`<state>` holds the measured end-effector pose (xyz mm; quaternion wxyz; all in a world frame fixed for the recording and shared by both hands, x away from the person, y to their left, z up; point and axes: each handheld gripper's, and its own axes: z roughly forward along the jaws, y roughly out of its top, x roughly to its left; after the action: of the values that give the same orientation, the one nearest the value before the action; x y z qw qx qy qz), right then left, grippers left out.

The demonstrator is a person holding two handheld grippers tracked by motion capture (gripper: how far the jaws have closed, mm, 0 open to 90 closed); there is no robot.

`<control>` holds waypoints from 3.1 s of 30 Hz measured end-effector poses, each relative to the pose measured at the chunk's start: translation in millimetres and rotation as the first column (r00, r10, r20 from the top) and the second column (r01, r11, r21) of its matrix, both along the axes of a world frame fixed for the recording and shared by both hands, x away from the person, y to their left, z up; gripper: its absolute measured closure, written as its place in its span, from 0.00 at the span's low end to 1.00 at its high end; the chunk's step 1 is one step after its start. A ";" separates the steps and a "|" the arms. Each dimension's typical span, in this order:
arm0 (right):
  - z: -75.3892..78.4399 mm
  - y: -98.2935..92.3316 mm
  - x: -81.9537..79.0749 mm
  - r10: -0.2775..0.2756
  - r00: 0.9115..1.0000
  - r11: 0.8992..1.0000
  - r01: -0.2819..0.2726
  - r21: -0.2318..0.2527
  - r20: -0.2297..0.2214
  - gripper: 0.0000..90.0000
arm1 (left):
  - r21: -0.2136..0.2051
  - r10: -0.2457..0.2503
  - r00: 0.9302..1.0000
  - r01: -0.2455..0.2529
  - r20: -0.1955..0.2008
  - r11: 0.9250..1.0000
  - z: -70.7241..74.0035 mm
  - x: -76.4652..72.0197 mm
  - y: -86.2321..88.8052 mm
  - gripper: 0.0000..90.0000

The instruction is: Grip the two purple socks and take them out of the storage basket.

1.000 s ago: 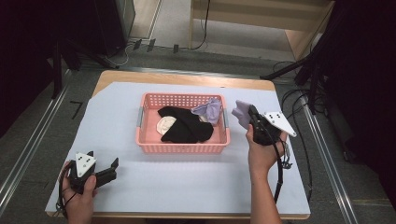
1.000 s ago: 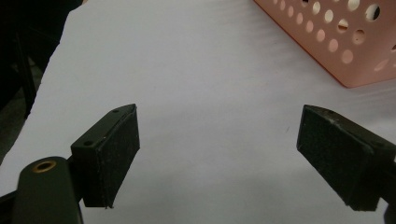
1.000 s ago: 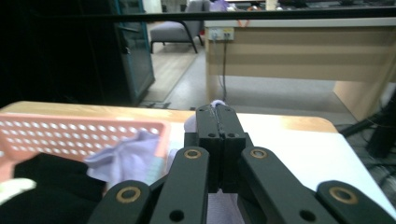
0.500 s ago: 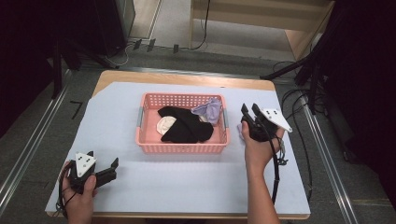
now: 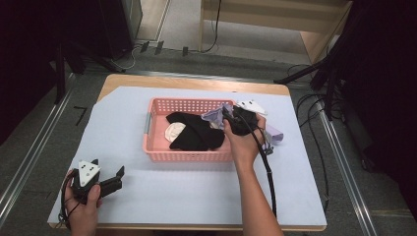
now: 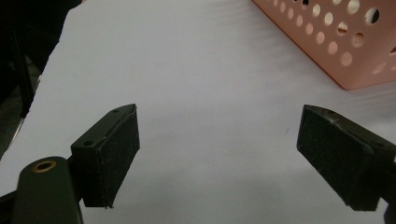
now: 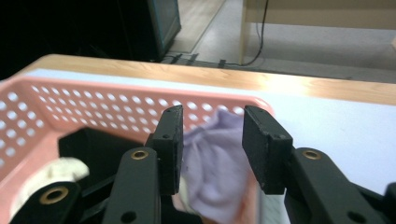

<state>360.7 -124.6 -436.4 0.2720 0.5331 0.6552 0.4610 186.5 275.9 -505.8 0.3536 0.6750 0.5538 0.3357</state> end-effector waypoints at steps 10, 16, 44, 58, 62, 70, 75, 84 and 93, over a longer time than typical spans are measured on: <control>-9.3 25.9 29.4 -0.017 0.990 1.000 0.013 -0.026 -0.137 0.64 | -0.005 -0.003 1.000 0.002 -0.001 1.000 0.2 -0.1 0.8 0.16; -18.2 36.5 42.8 -0.035 0.982 0.999 0.027 -0.046 -0.185 0.49 | -0.007 -0.002 1.000 0.002 -0.005 1.000 0.5 -0.4 1.2 0.16; 7.5 27.2 28.5 0.095 0.995 0.993 -0.092 -0.071 0.032 0.95 | 0.003 -0.003 1.000 0.003 0.002 1.000 0.0 -0.2 -0.1 0.16; 41.7 -1.4 3.2 0.076 0.974 0.997 -0.077 -0.004 0.214 0.95 | 0.007 -0.005 1.000 0.005 0.003 1.000 0.0 -0.4 -0.3 0.16; 45.4 -12.8 -2.0 0.051 0.971 0.998 -0.054 0.010 0.236 0.95 | 0.009 -0.006 1.000 0.006 0.001 1.000 0.2 -0.6 -0.1 0.16; 39.3 -49.3 -12.5 -0.015 0.972 1.000 0.012 0.014 0.235 0.95 | 0.011 -0.006 1.000 0.006 0.008 1.000 0.0 -0.8 -0.6 0.16; 29.4 -71.8 -17.9 -0.052 0.973 0.999 0.053 -0.001 0.224 0.95 | 0.011 -0.007 1.000 0.007 0.006 1.000 0.3 -1.2 -0.2 0.16; 10.3 -99.7 -26.2 -0.105 0.975 0.994 0.109 -0.013 0.194 0.95 | 0.010 -0.007 1.000 0.007 0.015 1.000 -0.1 -1.2 -0.9 0.16; -8.9 -113.5 -32.4 -0.143 0.979 0.989 0.145 -0.007 0.147 0.84 | 0.012 -0.009 1.000 0.009 0.015 1.000 0.0 -1.5 -0.7 0.16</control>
<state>328.3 -238.1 -445.2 0.3566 0.5415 0.5974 0.4720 185.0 275.1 -505.8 0.3552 0.6771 0.5460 0.3425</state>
